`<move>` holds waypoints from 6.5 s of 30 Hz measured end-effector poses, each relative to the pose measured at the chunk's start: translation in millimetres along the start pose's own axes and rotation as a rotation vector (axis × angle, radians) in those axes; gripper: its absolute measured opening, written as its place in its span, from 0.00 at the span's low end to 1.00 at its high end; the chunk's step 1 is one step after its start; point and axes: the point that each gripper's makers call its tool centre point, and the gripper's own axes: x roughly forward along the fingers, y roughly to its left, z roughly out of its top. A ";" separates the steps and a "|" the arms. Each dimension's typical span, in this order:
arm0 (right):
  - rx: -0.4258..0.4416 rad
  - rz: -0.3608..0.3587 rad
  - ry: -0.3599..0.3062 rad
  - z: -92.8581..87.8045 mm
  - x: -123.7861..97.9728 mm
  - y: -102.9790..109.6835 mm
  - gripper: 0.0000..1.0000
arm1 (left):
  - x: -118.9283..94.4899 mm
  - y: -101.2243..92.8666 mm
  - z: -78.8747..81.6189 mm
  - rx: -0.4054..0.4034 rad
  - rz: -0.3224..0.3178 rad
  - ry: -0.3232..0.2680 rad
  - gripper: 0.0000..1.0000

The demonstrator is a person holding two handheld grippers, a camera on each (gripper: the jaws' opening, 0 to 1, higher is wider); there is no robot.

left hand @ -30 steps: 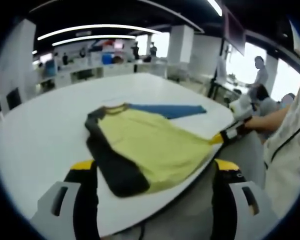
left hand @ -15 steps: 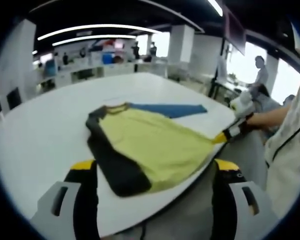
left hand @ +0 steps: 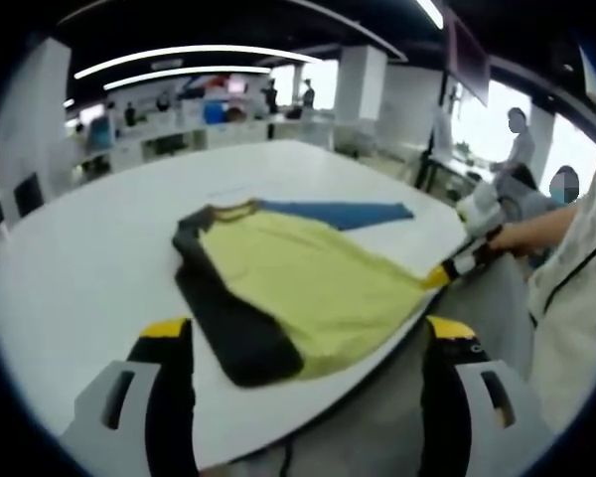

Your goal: Fold the garment on the visible template until the final outline fits inside the template.

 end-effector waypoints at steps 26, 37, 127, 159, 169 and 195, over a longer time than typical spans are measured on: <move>-0.335 0.050 -0.382 111.5 -67.7 60.3 0.35 | 25.8 25.3 -46.2 -0.112 0.003 0.087 0.90; -0.426 0.114 -0.546 151.8 -106.1 110.4 0.35 | 51.1 33.1 -62.6 -0.180 -0.038 0.133 0.90; -0.408 0.021 -0.460 136.2 -98.2 110.6 0.78 | -56.0 206.0 26.5 -0.685 0.337 -0.270 0.00; -0.431 0.046 -0.390 135.8 -70.9 123.7 0.78 | -52.4 334.1 -14.6 -1.538 0.422 -0.702 0.00; -0.438 0.055 -0.374 133.2 -67.9 124.2 0.78 | -60.6 364.9 -44.6 -1.866 0.485 -0.934 0.00; -0.457 0.098 -0.364 132.1 -55.3 134.6 0.77 | -26.0 251.7 -40.9 -1.250 0.376 -0.447 0.35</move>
